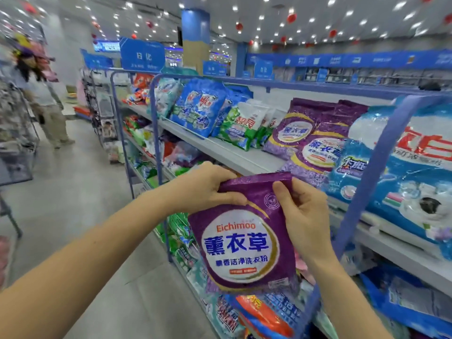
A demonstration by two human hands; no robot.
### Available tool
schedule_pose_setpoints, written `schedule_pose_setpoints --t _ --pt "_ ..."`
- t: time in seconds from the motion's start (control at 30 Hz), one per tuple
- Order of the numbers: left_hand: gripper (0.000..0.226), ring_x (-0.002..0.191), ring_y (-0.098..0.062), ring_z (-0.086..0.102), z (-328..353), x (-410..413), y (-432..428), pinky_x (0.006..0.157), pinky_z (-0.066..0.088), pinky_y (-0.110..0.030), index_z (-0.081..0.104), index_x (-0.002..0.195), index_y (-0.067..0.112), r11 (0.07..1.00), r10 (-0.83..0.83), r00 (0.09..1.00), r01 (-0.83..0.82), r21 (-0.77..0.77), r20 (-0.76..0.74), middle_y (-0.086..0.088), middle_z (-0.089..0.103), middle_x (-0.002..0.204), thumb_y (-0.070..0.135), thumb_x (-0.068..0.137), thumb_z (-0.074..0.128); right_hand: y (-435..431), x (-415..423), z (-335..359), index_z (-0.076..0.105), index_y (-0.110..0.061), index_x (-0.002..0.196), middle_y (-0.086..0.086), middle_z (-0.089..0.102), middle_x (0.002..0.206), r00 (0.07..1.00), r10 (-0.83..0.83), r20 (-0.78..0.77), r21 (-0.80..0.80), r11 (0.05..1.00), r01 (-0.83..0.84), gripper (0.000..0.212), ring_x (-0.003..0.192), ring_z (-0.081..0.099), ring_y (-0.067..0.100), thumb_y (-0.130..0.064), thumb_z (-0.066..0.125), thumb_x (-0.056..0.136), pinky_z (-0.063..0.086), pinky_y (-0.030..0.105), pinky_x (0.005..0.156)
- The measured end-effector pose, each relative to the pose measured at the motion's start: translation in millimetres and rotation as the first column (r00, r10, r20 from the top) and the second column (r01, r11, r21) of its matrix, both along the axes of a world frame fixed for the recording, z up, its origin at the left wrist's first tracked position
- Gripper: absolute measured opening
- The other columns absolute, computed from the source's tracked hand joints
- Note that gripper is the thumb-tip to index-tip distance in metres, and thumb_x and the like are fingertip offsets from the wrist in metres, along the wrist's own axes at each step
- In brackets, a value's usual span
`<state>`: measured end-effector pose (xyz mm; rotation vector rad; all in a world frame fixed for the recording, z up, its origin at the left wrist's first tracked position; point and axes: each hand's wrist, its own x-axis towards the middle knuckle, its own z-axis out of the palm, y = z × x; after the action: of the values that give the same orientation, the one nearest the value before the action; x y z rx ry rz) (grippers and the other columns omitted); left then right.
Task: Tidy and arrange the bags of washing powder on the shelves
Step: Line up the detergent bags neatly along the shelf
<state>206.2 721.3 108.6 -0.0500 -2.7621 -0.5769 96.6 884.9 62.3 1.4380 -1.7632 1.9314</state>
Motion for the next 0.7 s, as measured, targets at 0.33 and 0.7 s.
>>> schedule_pose_setpoints --t 0.33,0.7 --pt "0.032 0.07 -0.013 0.07 2.6 -75.4 -121.8 0.06 0.056 -0.026 0.07 0.081 0.022 0.846 0.075 0.97 0.062 0.53 -0.233 0.001 0.072 0.075 0.042 0.061 0.083 -84.5 -87.7 48.5 0.049 0.002 0.063 0.02 0.046 0.054 0.985 -0.175 0.009 -0.094 0.98 0.175 0.044 0.051 0.038 0.037 -0.031 0.054 0.092 0.032 0.047 0.047" --pt "0.01 0.059 -0.006 0.066 40.0 -196.1 -158.1 0.057 0.052 -0.018 0.064 0.078 0.016 0.536 0.381 0.707 0.356 0.765 -0.596 0.008 0.071 0.063 0.011 0.08 0.072 -137.1 -153.0 77.9 0.045 -0.002 0.062 0.024 0.045 0.061 0.918 -0.349 0.189 -0.226 0.894 0.387 0.044 0.059 0.037 0.025 -0.034 0.053 0.092 0.035 0.051 0.05"
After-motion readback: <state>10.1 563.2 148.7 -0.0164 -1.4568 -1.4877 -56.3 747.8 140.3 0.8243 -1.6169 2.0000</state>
